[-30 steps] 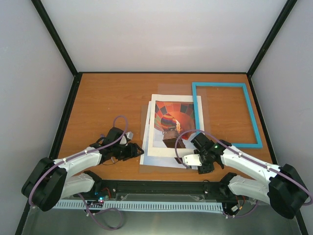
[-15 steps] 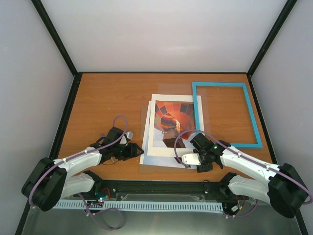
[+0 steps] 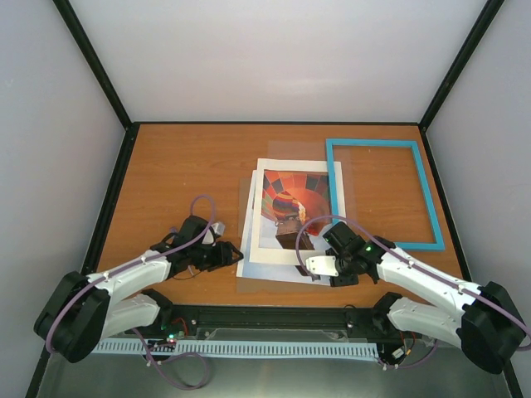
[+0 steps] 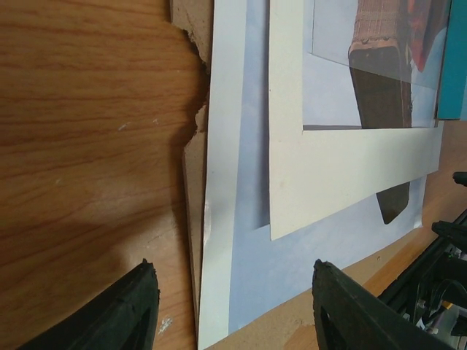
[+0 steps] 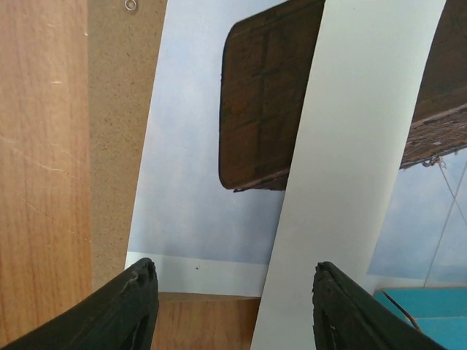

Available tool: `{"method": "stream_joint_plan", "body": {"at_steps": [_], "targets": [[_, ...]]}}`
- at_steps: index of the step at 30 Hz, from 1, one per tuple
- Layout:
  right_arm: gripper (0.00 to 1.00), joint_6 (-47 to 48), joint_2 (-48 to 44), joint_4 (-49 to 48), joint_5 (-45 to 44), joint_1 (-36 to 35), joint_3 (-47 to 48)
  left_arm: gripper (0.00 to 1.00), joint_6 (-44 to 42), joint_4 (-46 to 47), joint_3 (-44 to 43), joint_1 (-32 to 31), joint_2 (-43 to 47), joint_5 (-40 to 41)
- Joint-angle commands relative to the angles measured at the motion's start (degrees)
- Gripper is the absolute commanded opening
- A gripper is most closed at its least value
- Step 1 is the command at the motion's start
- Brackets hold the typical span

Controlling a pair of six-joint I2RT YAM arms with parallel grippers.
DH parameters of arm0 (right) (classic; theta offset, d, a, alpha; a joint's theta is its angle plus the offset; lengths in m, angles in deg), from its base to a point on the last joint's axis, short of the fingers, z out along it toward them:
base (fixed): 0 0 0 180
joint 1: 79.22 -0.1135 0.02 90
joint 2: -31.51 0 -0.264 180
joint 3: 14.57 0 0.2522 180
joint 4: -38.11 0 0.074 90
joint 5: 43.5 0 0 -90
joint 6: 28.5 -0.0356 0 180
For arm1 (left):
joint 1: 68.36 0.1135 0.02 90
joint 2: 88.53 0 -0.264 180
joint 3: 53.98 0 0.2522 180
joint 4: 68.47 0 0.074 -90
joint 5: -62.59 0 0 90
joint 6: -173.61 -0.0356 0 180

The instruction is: Take the photo out of the frame

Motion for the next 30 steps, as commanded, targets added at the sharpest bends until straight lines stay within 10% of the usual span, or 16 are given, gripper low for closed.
{"method": "stream_joint_plan", "body": {"at_steps": [1,30], "targets": [[0.57,-0.37,-0.52,1.16,1.46,-0.58,0.83,0.58,-0.22,-1.96,-0.25,-0.15,1.54,0.92],[0.58,2.47,-1.41,-1.1,0.02,-0.78,-3.65,0.54,2.09,-1.35,3.02,-0.19,2.19,-3.08]]}}
